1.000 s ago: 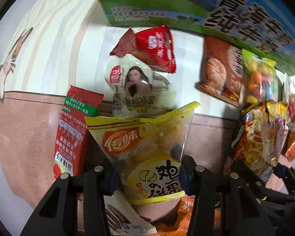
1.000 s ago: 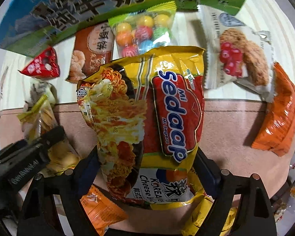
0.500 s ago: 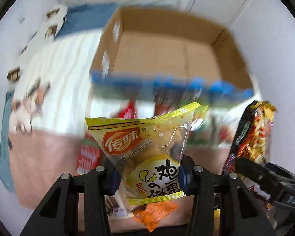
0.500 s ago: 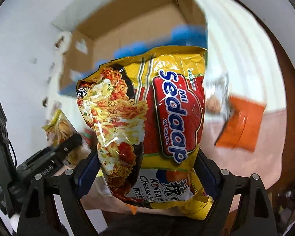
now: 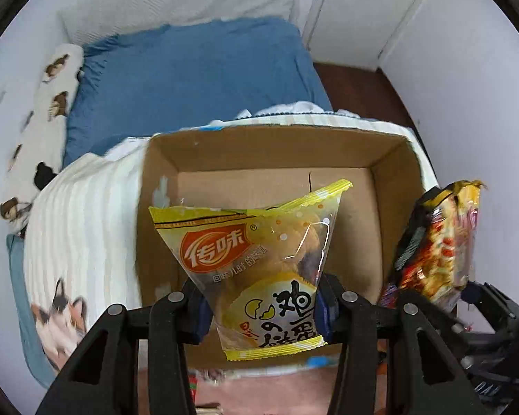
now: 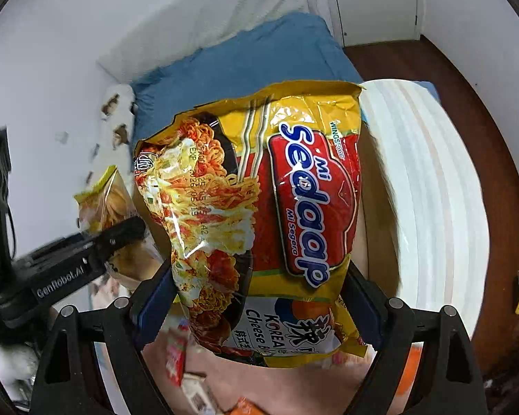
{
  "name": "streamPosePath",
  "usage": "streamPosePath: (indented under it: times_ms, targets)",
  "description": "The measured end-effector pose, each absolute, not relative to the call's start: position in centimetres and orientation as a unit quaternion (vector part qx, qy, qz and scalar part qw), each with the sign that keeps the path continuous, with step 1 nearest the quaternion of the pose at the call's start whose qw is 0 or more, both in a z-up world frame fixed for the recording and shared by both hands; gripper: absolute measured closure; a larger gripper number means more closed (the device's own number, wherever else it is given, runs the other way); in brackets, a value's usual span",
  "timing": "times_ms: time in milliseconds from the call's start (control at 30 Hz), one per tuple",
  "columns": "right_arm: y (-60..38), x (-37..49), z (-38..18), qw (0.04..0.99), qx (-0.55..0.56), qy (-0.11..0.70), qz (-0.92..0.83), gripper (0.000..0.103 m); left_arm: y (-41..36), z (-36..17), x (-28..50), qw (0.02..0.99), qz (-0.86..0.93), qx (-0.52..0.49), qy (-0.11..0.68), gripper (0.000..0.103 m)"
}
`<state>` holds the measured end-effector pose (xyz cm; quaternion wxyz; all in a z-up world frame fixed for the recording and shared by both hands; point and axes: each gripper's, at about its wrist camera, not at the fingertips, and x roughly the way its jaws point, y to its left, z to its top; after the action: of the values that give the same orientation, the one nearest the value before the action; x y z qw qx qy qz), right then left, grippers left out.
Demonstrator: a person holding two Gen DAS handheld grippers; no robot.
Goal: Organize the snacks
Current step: 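Carry both packets into the cardboard box and open both tools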
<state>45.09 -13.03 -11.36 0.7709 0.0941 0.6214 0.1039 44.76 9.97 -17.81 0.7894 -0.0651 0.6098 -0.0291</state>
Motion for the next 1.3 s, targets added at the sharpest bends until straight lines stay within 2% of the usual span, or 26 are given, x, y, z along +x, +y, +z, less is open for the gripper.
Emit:
streamPosePath:
  times_ms: [233, 600, 667, 700, 733, 767, 1000, 1300]
  targets:
    - [-11.3, 49.7, -16.4, 0.739, 0.06, 0.667, 0.078, 0.012, 8.9, -23.0, 51.3, 0.745, -0.04, -0.064, 0.663, 0.06]
    - [-10.3, 53.3, -21.6, 0.704, 0.027, 0.706, 0.072, 0.012, 6.5, -27.2, 54.0, 0.695, -0.052, -0.063, 0.714, 0.059]
    - [-10.5, 53.1, -21.4, 0.701, 0.016, 0.71, 0.068, 0.011, 6.6, -27.6, 54.1, 0.695, -0.057, -0.075, 0.713, 0.054]
    - [-10.4, 53.2, -21.5, 0.703, 0.009, 0.708, 0.067, 0.011, 6.7, -27.5, 54.1, 0.699, -0.056, -0.076, 0.709, 0.039]
    - [-10.2, 53.2, -21.5, 0.706, 0.006, 0.705, 0.068, 0.007, 6.7, -27.5, 54.1, 0.701, -0.056, -0.077, 0.707, 0.015]
    - [-10.3, 53.1, -22.0, 0.706, 0.007, 0.705, 0.072, 0.006, 6.7, -27.5, 54.1, 0.703, -0.059, -0.078, 0.704, 0.009]
    - [-11.0, 51.7, -21.3, 0.71, 0.028, 0.699, 0.078, 0.005, 7.2, -26.5, 53.2, 0.722, -0.054, -0.073, 0.686, 0.007]
    - [-12.6, 47.2, -17.2, 0.746, 0.022, 0.662, 0.069, 0.005, 8.1, -23.2, 49.7, 0.775, -0.038, -0.07, 0.627, 0.007]
